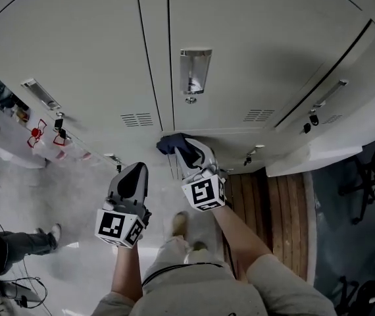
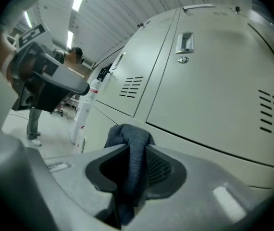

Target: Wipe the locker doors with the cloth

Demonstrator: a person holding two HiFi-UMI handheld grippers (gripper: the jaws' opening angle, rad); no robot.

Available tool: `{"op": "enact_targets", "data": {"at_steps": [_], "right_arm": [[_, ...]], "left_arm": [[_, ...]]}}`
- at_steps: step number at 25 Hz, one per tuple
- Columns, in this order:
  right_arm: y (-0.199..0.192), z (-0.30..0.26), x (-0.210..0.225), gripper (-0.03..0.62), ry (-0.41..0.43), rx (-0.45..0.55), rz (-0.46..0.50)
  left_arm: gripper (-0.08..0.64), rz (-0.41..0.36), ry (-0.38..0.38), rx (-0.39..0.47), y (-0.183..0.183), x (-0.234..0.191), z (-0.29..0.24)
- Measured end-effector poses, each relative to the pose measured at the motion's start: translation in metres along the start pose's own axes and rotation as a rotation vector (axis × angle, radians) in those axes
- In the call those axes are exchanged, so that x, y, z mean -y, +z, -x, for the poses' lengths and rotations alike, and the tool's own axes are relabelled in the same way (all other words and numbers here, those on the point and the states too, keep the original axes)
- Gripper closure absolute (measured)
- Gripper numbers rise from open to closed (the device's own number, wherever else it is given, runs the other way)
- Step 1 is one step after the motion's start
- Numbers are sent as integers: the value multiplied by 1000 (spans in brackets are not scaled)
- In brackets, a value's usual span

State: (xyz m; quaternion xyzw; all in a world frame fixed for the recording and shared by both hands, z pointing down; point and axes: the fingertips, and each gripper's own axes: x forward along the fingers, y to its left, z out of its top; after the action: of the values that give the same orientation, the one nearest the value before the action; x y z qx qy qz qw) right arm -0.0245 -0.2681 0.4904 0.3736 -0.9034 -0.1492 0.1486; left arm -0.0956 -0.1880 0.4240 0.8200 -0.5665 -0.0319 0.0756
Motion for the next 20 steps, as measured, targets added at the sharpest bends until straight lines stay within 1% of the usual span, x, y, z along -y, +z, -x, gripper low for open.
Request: {"op": "enact_targets", "data": {"at_steps": [4,8,12,17,20], "right_arm": [[-4,-3,-2,514,-11,6,92],[-10,2,6,517,-17,3,131],[-19,13,26,518,-45,-3,153],[-36,36,52,518,-107,-36,115],[-53,48,72,518,-148,-57,128]], "left_arm": [[555,2,23,-12,-9,0,0],[555,0,22,-25,-21,1,-6],[555,-4,8,-32,-27,5,-16],[555,-7,-2,-59,-47,7,-20],[555,7,-11,-54,-49,12,-24]]}}
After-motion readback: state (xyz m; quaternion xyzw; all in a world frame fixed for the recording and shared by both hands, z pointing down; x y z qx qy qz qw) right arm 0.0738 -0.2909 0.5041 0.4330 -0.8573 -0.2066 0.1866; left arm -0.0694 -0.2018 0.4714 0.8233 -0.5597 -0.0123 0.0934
